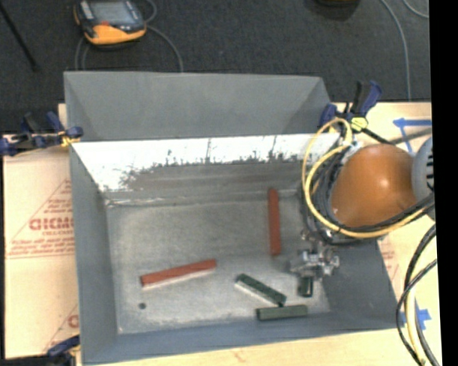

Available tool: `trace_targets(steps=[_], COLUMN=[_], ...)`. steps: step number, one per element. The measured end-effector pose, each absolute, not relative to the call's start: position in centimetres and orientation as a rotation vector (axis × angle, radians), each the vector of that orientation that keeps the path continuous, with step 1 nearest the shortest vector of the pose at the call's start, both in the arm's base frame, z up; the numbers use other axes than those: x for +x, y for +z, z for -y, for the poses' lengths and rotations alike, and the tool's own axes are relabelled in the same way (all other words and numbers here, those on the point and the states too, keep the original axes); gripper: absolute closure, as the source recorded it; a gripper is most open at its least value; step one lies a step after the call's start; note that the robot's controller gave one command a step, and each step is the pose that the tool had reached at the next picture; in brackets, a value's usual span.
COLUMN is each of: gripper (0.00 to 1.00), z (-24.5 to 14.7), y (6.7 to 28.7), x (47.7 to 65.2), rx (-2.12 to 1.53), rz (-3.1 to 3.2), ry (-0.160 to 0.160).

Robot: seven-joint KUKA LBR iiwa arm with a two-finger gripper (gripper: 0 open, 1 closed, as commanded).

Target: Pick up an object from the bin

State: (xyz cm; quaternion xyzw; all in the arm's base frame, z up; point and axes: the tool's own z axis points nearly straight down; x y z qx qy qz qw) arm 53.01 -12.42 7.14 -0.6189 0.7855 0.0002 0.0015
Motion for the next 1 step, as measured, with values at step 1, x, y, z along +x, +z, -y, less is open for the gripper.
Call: trace_targets(steps=[1], gripper=[1.0], z=[12.02], y=[27.32], x=[56.26], rx=[-1.963], rz=[-2.448], ry=[-0.004])
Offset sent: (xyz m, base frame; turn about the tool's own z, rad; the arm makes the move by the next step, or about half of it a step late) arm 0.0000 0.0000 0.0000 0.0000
